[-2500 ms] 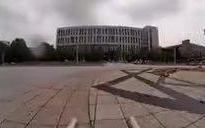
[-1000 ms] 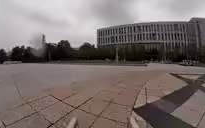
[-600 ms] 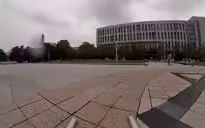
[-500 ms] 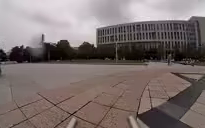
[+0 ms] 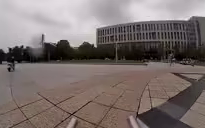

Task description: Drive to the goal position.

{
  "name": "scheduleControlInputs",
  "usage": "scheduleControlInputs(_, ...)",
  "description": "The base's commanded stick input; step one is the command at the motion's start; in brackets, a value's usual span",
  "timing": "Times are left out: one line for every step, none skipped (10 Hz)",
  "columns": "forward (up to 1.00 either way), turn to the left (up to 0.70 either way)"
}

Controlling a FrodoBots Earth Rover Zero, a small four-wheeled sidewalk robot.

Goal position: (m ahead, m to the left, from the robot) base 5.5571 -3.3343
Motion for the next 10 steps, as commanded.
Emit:
scheduleControlInputs(0.78, 0.06)
scheduleControlInputs(0.78, 0.20)
scheduleControlInputs(0.78, 0.18)
scheduleControlInputs(0.79, 0.00)
scheduleControlInputs(0.79, 0.00)
scheduleControlInputs(0.79, 0.12)
scheduleControlInputs(0.79, 0.32)
scheduleControlInputs(0.79, 0.00)
scheduleControlInputs(0.79, 0.00)
scheduleControlInputs(0.79, 0.28)
